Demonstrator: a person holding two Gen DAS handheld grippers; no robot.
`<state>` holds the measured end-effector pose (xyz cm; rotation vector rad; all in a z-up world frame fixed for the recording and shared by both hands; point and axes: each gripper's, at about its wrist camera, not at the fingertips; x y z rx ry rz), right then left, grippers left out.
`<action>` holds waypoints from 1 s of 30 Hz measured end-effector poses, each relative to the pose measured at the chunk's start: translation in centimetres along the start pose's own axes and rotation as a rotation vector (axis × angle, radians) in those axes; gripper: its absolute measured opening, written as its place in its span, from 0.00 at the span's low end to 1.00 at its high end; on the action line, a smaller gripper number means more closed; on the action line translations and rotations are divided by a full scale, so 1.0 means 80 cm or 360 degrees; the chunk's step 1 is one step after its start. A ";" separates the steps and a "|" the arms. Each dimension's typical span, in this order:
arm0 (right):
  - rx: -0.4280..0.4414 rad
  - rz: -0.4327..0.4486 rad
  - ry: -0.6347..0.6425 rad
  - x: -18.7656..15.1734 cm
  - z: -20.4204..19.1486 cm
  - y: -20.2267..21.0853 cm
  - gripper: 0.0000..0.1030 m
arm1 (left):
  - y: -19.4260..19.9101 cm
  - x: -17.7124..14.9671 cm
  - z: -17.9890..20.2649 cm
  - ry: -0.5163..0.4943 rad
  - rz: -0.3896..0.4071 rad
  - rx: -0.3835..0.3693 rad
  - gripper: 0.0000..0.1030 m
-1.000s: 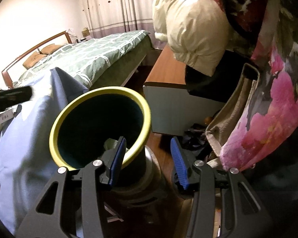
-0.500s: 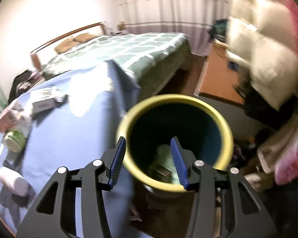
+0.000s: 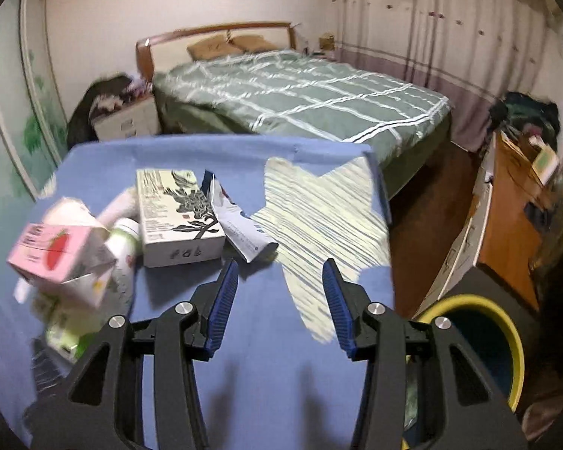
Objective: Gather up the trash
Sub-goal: 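Grasp the white toothpaste tube with the right gripper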
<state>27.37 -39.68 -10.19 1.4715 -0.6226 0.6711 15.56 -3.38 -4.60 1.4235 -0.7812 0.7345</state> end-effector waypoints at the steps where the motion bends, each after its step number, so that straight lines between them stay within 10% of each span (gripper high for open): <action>1: -0.0010 -0.0031 0.0023 -0.001 -0.001 -0.012 0.44 | -0.001 0.002 0.008 0.0004 -0.0002 0.0002 0.95; 26: 0.0120 -0.0129 0.0322 0.019 -0.029 -0.116 0.43 | -0.030 0.001 0.019 0.0018 -0.0066 -0.0036 0.95; 30: 0.0161 -0.0143 0.0277 0.021 -0.021 -0.115 0.16 | -0.030 0.000 0.020 0.0018 -0.0070 -0.0034 0.95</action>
Point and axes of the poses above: each gripper's, at about its wrist camera, not at the fingertips, and y roughly against the way its jaws point, z to its right, x to its top, and after that the axes turned 4 degrees about z, right-handed
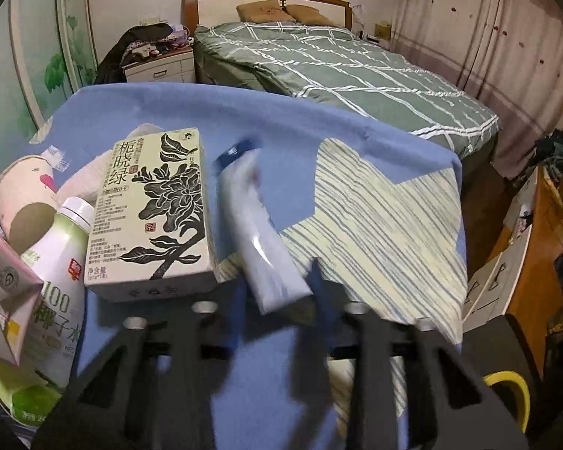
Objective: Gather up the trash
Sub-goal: 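Grasp the white toothpaste tube with the right gripper, then carry the toothpaste tube over the yellow bin and open the right gripper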
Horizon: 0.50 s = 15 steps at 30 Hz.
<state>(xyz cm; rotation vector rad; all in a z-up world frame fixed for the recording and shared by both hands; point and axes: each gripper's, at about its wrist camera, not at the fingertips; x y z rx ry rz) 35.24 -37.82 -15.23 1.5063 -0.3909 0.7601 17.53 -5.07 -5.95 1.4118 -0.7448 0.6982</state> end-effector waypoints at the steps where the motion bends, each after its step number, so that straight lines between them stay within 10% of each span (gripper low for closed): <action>1: -0.0008 0.0000 0.0001 -0.002 0.001 0.002 0.14 | 0.002 0.000 0.000 -0.0001 -0.0001 -0.0001 0.95; 15: 0.0051 0.0176 -0.0192 -0.039 -0.001 0.100 0.06 | 0.014 -0.005 0.015 -0.0033 0.0017 -0.0056 0.95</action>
Point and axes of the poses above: each gripper's, at about its wrist camera, not at the fingertips, and y roughly against the way its jaws point, z to its right, x to its top, and after that the axes turned 4 degrees about z, right-handed
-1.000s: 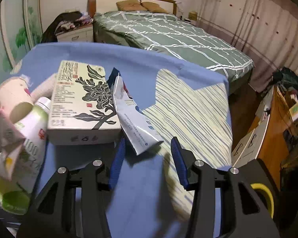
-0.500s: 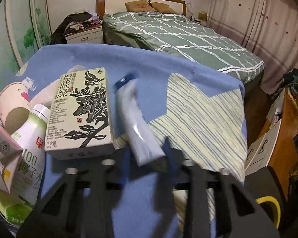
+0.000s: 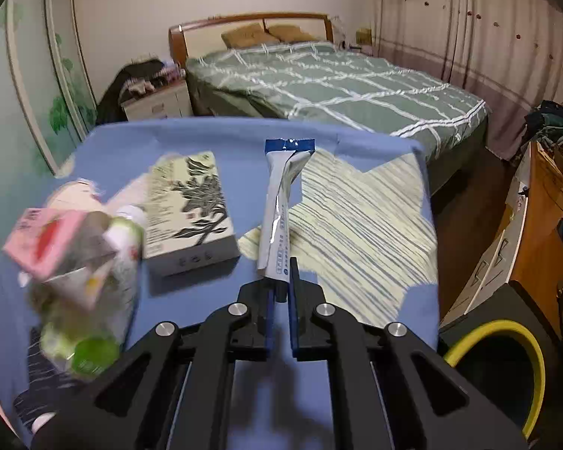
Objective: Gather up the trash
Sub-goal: 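Carry the toothpaste tube over the yellow bin and open the right gripper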
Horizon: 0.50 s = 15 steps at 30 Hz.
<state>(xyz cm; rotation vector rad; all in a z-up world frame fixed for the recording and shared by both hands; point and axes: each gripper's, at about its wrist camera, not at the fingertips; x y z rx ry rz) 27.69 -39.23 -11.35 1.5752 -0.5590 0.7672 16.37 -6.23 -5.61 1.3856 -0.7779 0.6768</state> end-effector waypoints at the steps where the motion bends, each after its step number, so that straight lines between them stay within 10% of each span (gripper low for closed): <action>1: 0.0002 0.0011 -0.0005 -0.003 0.001 0.007 0.06 | 0.001 0.000 0.002 -0.0004 0.0001 -0.0006 0.95; 15: -0.0340 -0.0009 -0.0469 -0.111 0.110 0.108 0.06 | 0.031 -0.016 0.056 -0.0127 0.0023 -0.0154 0.95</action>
Point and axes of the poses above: each gripper's, at about its wrist camera, not at the fingertips, and y roughly against the way its jaws point, z to its right, x to its top, and after that the axes turned 4 degrees about z, right-handed
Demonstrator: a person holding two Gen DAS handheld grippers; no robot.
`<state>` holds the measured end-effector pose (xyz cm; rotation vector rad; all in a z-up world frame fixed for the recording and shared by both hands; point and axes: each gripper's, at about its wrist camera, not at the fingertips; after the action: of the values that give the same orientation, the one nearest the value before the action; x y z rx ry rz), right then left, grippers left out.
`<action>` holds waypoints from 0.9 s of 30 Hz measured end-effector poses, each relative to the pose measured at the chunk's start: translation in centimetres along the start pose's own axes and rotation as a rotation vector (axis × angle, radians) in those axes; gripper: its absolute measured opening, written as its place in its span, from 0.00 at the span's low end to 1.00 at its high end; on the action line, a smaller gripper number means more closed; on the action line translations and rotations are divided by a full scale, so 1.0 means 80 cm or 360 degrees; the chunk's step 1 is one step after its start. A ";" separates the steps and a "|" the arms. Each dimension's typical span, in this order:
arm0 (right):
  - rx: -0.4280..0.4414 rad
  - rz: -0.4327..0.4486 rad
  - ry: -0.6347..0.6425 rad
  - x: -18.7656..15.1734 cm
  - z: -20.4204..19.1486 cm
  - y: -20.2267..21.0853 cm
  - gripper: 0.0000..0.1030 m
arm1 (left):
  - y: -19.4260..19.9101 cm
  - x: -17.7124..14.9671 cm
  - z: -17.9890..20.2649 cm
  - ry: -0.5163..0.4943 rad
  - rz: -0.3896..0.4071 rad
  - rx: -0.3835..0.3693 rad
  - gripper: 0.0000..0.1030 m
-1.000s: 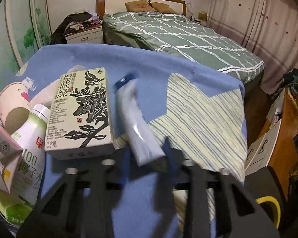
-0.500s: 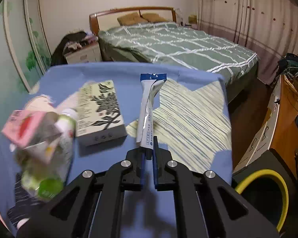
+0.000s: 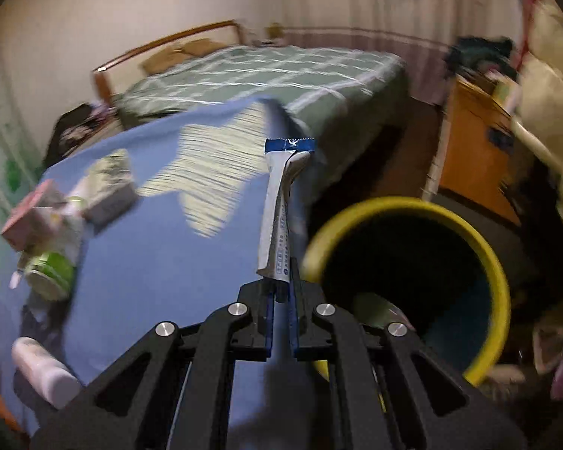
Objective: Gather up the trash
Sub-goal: 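Carry the toothpaste tube over the yellow bin and open the right gripper, then grasp the white pill bottle with the left gripper and lift it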
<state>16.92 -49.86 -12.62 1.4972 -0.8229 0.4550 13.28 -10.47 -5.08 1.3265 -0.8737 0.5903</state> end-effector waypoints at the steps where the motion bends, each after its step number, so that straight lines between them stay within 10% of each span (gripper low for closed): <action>1: -0.0041 -0.0015 -0.0038 -0.006 0.016 -0.001 0.06 | 0.002 -0.001 0.005 -0.0011 0.0001 -0.0008 0.95; 27: -0.0185 -0.0047 -0.0289 -0.054 0.121 0.012 0.28 | -0.015 -0.055 0.120 -0.0138 -0.0242 -0.0142 0.95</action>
<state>11.48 -58.27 -16.20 1.4547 -0.9519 0.2473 9.73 -19.59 -9.24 1.3317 -0.8514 0.3737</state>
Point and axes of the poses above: each gripper's, at about its wrist camera, not at the fingertips, and y roughly against the way its jaws point, z to its right, x to its top, and after that the axes turned 4 degrees about z, right-handed
